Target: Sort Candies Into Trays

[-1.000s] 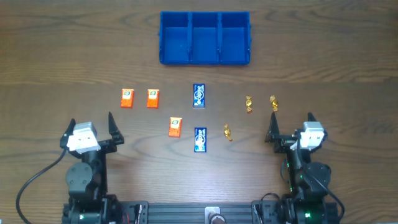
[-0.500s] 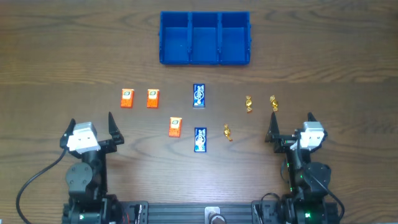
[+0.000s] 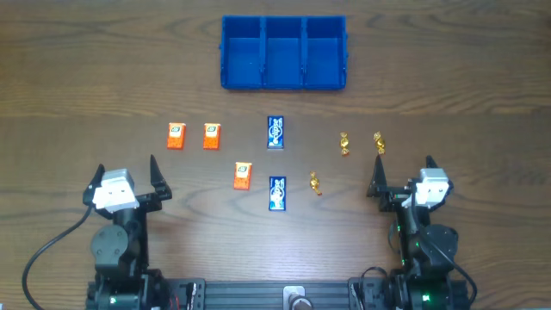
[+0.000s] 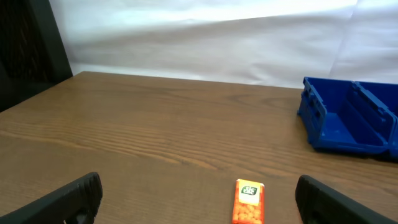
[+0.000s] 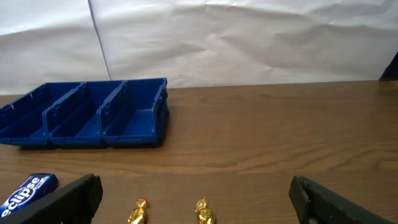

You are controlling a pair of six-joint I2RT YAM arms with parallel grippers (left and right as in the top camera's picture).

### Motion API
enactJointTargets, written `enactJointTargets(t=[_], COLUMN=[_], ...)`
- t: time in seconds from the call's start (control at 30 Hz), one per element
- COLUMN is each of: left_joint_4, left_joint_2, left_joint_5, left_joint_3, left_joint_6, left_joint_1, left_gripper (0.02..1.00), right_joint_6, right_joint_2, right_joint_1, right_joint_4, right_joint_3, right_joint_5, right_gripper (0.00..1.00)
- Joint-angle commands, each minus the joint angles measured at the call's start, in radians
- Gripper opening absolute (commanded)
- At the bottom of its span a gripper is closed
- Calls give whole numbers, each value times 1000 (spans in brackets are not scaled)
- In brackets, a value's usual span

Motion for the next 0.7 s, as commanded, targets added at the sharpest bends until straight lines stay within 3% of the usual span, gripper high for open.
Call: enactJointTargets(t=[0.03, 0.23, 0.47, 0.7], left_joint_4=[-18, -126, -543, -758], left_joint_2=[-9, 115, 549, 983], left_joint_5=[19, 94, 139, 146], left_joint_3=[-11, 217, 795, 1088], left_joint_6=[-61, -64, -63, -36], left_joint_1=[2, -8, -8, -16], left_gripper=[996, 1000, 1000, 987], right_joint_6=[-13, -13, -13, -13], right_joint_2=[-6, -6, -6, -6], right_joint_1=[-7, -7, -7, -7], right_joint_4=[-6, -6, -6, -6], right_joint_3=[-1, -1, -1, -1], right_joint_5=[13, 13, 13, 12], right_gripper=[998, 998, 998, 998])
